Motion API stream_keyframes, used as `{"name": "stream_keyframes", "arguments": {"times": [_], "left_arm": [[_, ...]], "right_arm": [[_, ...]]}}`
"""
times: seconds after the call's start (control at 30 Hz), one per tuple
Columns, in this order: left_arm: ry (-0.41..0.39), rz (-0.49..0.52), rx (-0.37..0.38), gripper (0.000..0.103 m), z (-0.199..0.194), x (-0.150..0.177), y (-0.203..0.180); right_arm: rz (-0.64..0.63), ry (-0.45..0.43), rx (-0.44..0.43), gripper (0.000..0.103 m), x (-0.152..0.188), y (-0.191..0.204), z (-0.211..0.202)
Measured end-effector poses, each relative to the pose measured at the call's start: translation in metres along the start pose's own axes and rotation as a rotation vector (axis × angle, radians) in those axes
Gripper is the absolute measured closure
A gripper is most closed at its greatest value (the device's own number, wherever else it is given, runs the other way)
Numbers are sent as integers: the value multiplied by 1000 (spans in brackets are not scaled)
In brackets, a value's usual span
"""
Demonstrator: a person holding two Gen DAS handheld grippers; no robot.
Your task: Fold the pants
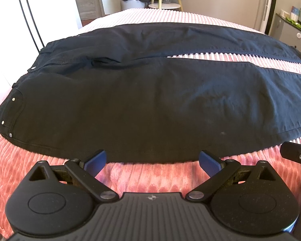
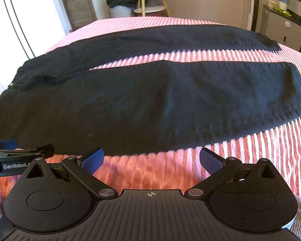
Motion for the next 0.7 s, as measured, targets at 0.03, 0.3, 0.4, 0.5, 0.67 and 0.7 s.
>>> {"name": "stream_keyframes", "arguments": {"times": [0.03,0.3,0.4,0.5,0.67,0.7], "left_arm": [[1,0,0,4,0,0,0],[12,0,-3,4,1,0,-1],[13,-1,-3,4,1,-1,-1],[13,-1,-3,4,1,-1,-1],[17,-1,-3,4,2,0,-1],[18,-1,-3,4,1,1,-1]], "right_arm": [[0,2,1,0,0,0,0],[1,10,4,0,0,-1,1],[1,11,4,0,0,-1,1],[1,11,5,0,0,-1,1],[1,15,6,0,1,-1,2],[1,15,6,0,1,-1,2]]}}
Point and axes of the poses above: each gripper's, at about its wrist camera, not at the fingertips, and z roughly the way its jaws point, y to its left, x to its underside, the point moved 7 cm from there along z, roughly the way its jaws point, and after that the axes turned 3 degrees about -z, right-handed, at the moved point
